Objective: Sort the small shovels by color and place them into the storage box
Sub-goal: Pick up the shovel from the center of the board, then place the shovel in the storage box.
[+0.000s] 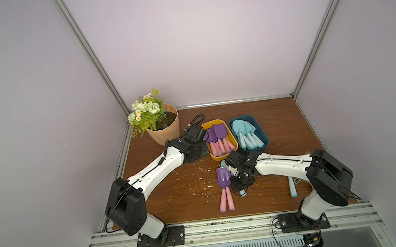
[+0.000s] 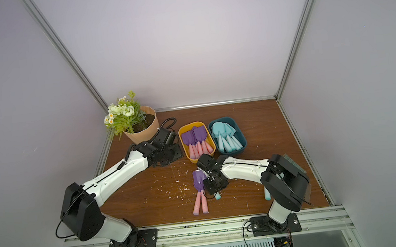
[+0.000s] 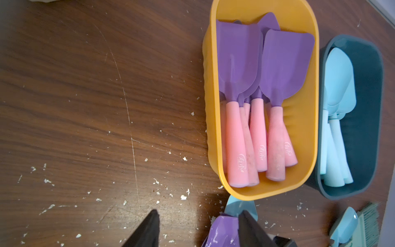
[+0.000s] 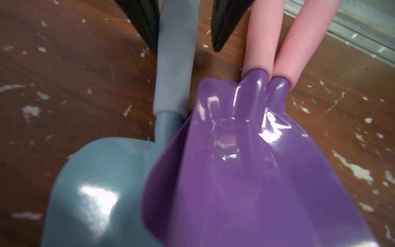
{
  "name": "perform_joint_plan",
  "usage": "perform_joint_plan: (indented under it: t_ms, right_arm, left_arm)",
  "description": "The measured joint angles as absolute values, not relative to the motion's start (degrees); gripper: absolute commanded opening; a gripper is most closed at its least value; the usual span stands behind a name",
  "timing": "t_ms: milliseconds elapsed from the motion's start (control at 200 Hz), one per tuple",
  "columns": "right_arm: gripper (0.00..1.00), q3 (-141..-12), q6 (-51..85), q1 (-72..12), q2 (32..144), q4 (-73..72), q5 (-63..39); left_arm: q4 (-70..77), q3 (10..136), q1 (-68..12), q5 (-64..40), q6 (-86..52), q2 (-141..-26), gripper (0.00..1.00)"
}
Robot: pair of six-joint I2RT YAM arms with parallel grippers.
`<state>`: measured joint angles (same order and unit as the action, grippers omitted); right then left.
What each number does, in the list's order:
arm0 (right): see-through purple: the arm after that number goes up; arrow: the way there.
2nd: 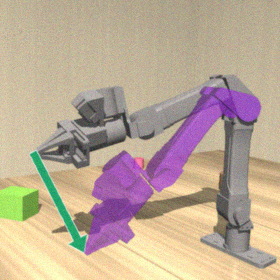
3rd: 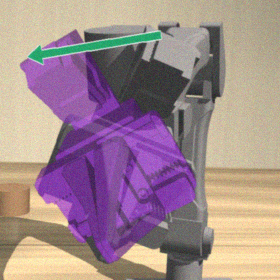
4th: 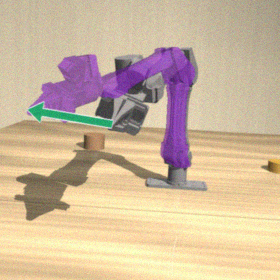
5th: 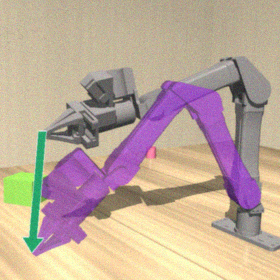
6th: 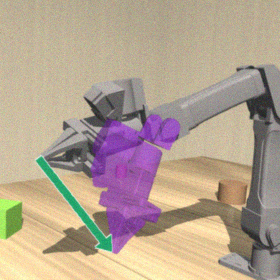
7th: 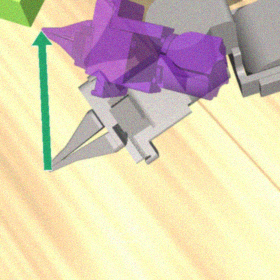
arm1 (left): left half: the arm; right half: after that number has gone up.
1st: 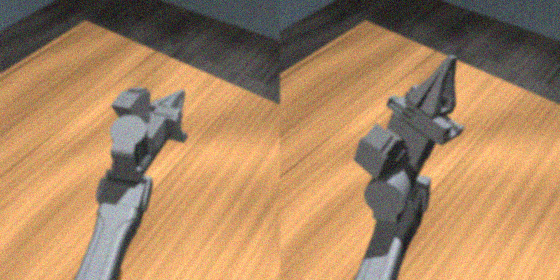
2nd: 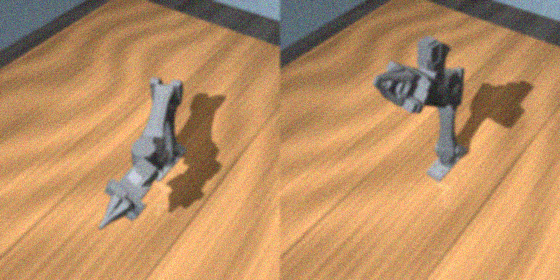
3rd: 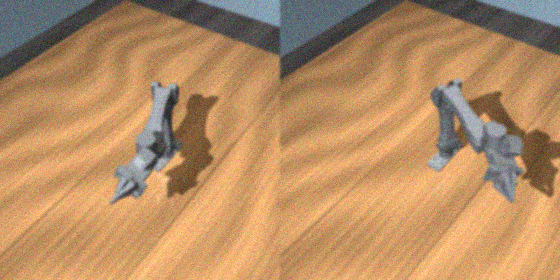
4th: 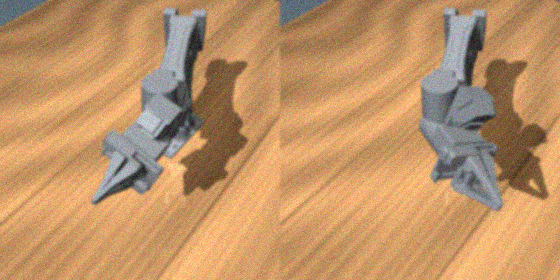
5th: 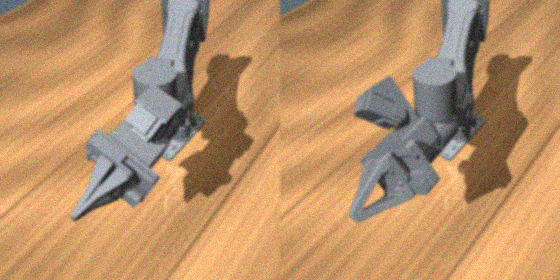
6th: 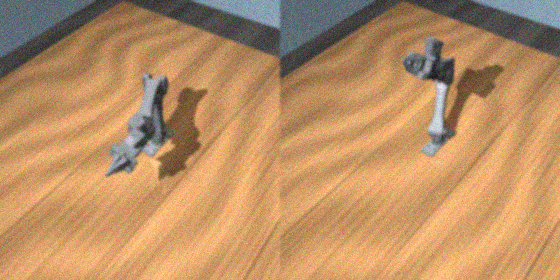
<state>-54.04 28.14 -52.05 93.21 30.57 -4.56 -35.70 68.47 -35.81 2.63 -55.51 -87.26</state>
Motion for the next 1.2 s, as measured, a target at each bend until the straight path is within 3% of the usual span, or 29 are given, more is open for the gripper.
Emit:
perform_joint_plan:
  t_ms: [155, 290, 570, 806, 971, 1201]
  right_arm:
    - [0.20, -51.5, 30.2, -52.1, 91.0, 30.4, -1.8]
    - [0.16, -47.9, 33.3, -52.1, 87.1, 32.5, 2.3]
    - [0.17, -45.2, 35.9, -51.9, 74.8, 39.0, 5.5]
    - [0.17, -54.5, 30.5, -48.7, 69.1, 43.2, 0.6]
    - [0.17, -66.7, 24.6, -36.8, 73.6, 44.4, -0.6]
    - [0.17, -82.4, 17.6, -24.1, 93.5, 42.8, 3.1]
  left_arm:
    - [-35.7, 68.3, -35.8, 2.4, -55.5, -87.3, 0.61]
    - [-35.7, 68.3, -35.8, 1.8, -55.5, -87.5, 0.61]
    - [-35.5, 68.3, -35.8, 1.5, -55.4, -88.4, 0.61]
    - [-33.4, 67.7, -35.8, 1.1, -55.5, -89.0, 0.61]
    - [-32.3, 67.1, -35.8, 1.1, -55.8, -89.0, 0.60]
    - [-30.6, 65.4, -35.8, 0.7, -57.0, -89.0, 0.60]
